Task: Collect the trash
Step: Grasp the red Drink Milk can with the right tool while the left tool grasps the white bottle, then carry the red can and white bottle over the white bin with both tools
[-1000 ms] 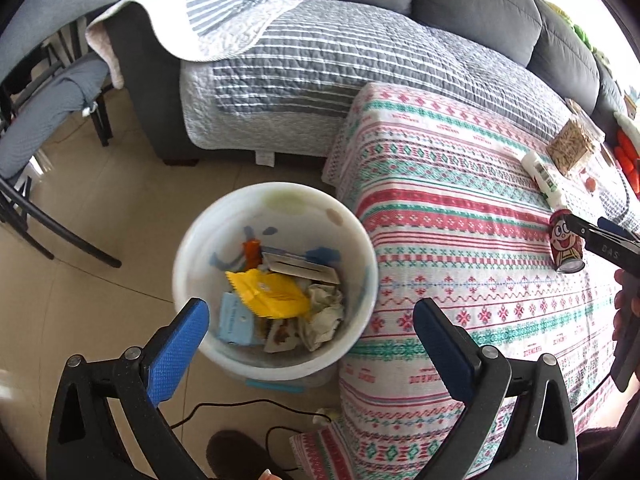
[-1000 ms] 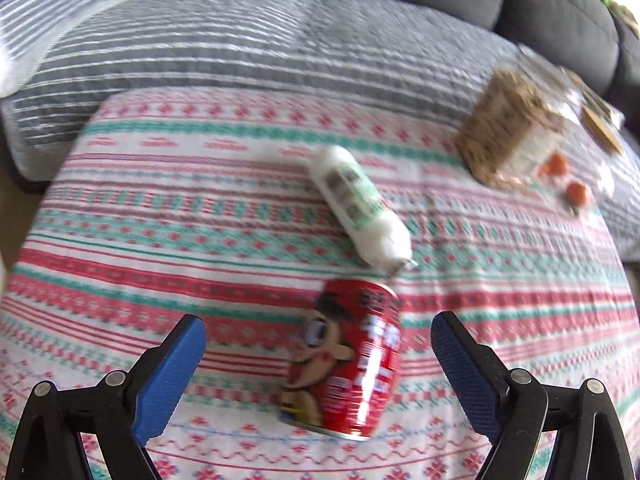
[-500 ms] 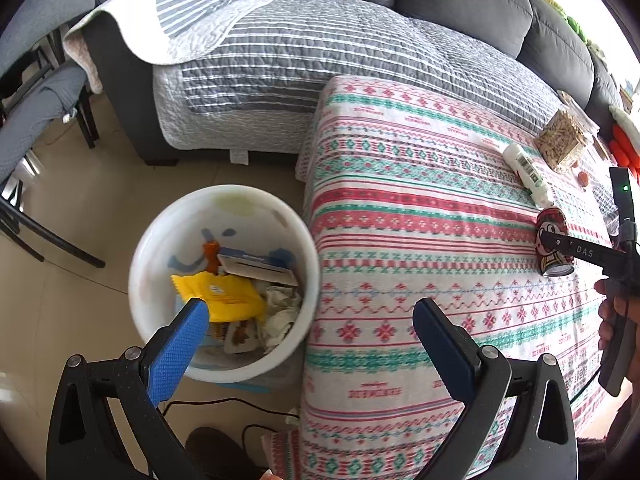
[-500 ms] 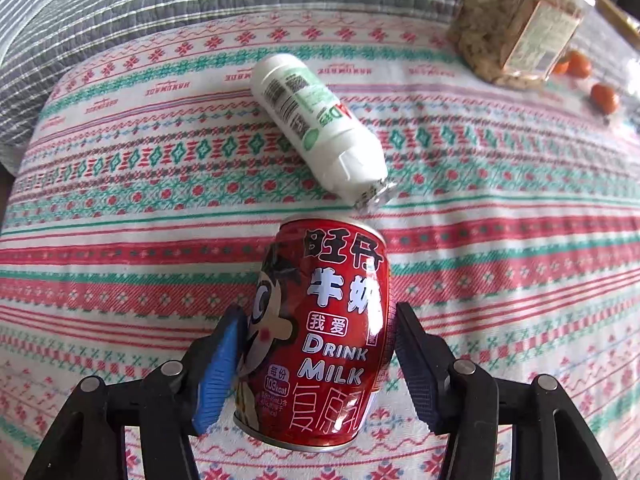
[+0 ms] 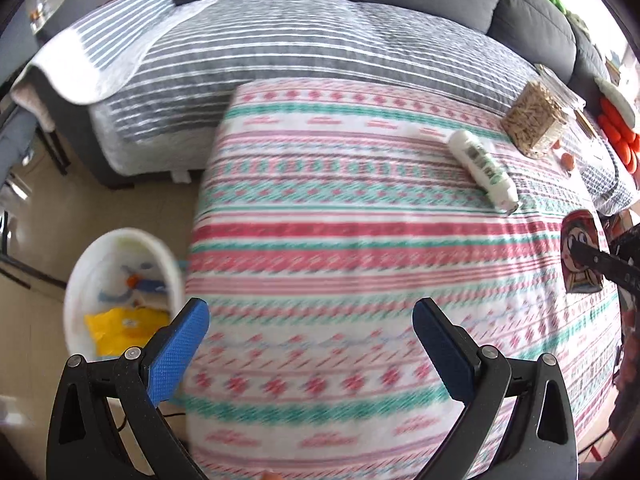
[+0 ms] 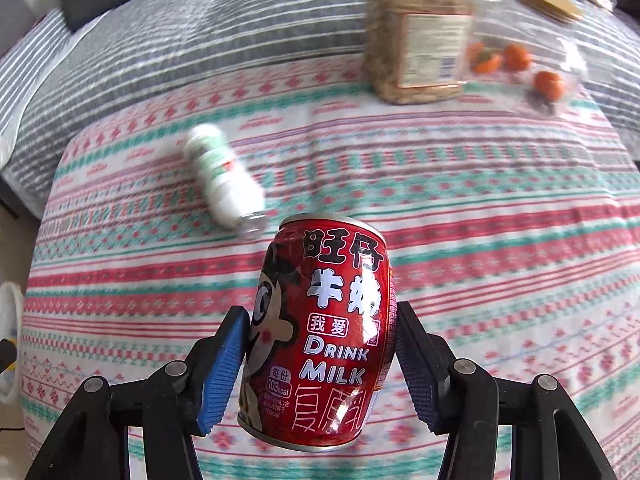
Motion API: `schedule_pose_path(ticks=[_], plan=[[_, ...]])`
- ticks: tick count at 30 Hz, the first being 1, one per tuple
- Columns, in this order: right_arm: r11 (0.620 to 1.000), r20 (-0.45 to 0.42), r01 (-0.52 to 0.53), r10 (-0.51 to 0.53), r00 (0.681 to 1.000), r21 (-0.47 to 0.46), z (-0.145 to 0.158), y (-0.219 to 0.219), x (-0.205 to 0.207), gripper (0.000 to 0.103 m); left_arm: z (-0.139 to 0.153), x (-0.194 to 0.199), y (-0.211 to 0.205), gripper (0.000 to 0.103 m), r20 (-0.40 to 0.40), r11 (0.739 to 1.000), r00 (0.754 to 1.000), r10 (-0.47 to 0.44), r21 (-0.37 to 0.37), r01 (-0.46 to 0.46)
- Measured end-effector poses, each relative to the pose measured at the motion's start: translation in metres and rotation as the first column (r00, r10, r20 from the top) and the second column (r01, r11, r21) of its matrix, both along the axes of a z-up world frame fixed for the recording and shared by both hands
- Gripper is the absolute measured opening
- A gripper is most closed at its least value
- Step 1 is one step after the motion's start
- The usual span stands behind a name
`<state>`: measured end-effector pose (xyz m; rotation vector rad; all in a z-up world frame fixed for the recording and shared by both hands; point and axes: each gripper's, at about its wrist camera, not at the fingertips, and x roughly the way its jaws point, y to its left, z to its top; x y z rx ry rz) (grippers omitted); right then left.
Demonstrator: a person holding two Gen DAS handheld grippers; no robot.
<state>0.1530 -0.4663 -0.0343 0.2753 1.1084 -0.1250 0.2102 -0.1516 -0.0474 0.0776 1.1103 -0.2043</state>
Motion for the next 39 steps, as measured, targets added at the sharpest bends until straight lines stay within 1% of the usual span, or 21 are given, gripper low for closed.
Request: schedule_pose_path(ticks=[6, 9, 10, 14, 16, 21, 23, 24, 25, 26, 27, 28, 31, 35, 39], plan=[[0.996, -0.016, 0.089, -0.089, 0.996, 0.013, -0.008, -0.057, -0.02, 0.062, -0.008, 0.029, -0.074, 0.102, -0.012, 0.997, 1.0, -0.016, -0.073, 0.015], [0.994, -0.016, 0.108, -0.108, 0.994, 0.018, -0.008, -0.076, -0.029, 0.063, -0.015, 0.04, -0.103, 0.098, -0.017, 0.992, 1.0, -0.02, -0.122, 0.018], [0.993, -0.017, 0.113, -0.113, 0.993, 0.017, -0.009, -0.081, -0.032, 0.063, -0.017, 0.044, -0.115, 0.096, -0.014, 0.989, 1.0, -0.023, -0.149, 0.021], [0.991, -0.018, 0.129, -0.129, 0.991, 0.018, -0.011, -0.095, -0.041, 0.063, -0.024, 0.051, -0.151, 0.088, -0.001, 0.975, 1.0, -0.029, -0.219, 0.028], [0.99, -0.019, 0.139, -0.138, 0.99, 0.029, -0.013, -0.101, -0.044, 0.063, -0.028, 0.054, -0.165, 0.08, 0.007, 0.973, 1.0, -0.027, -0.231, 0.028], [0.99, -0.019, 0.138, -0.138, 0.99, 0.035, -0.014, -0.103, -0.048, 0.063, -0.034, 0.062, -0.193, 0.072, 0.034, 0.973, 0.999, -0.03, -0.226, 0.037], [0.99, -0.018, 0.137, -0.136, 0.99, 0.036, -0.014, -0.103, -0.049, 0.063, -0.037, 0.067, -0.196, 0.065, 0.032, 0.975, 0.999, -0.03, -0.22, 0.036], [0.99, -0.017, 0.137, -0.136, 0.99, 0.036, -0.014, -0.103, -0.049, 0.063, -0.039, 0.068, -0.196, 0.058, 0.023, 0.975, 0.999, -0.03, -0.219, 0.034], [0.99, -0.017, 0.137, -0.136, 0.99, 0.036, -0.013, -0.103, -0.05, 0.063, -0.042, 0.071, -0.196, 0.049, 0.008, 0.975, 1.0, -0.029, -0.22, 0.03], [0.99, -0.016, 0.137, -0.136, 0.991, 0.038, -0.013, -0.103, -0.05, 0.063, -0.045, 0.072, -0.194, 0.044, -0.014, 0.973, 0.999, -0.031, -0.228, 0.027], [0.99, -0.016, 0.137, -0.136, 0.991, 0.038, -0.012, -0.102, -0.051, 0.063, -0.046, 0.072, -0.192, 0.043, -0.03, 0.97, 0.999, -0.035, -0.242, 0.027], [0.99, -0.015, 0.135, -0.134, 0.991, 0.038, -0.012, -0.101, -0.051, 0.063, -0.045, 0.071, -0.19, 0.042, -0.03, 0.969, 0.999, -0.036, -0.244, 0.027], [0.991, -0.01, 0.124, -0.124, 0.992, 0.042, -0.008, -0.097, -0.052, 0.063, -0.039, 0.064, -0.184, 0.042, -0.021, 0.976, 0.998, -0.065, -0.211, 0.059], [0.991, -0.002, 0.112, -0.112, 0.994, 0.07, -0.001, -0.09, -0.053, 0.063, -0.032, 0.049, -0.161, 0.042, -0.037, 0.971, 0.994, -0.105, -0.219, 0.095], [0.991, 0.015, 0.098, -0.099, 0.995, 0.086, 0.009, -0.08, -0.055, 0.063, -0.023, 0.034, -0.134, 0.041, -0.034, 0.972, 0.99, -0.136, -0.198, 0.127]])
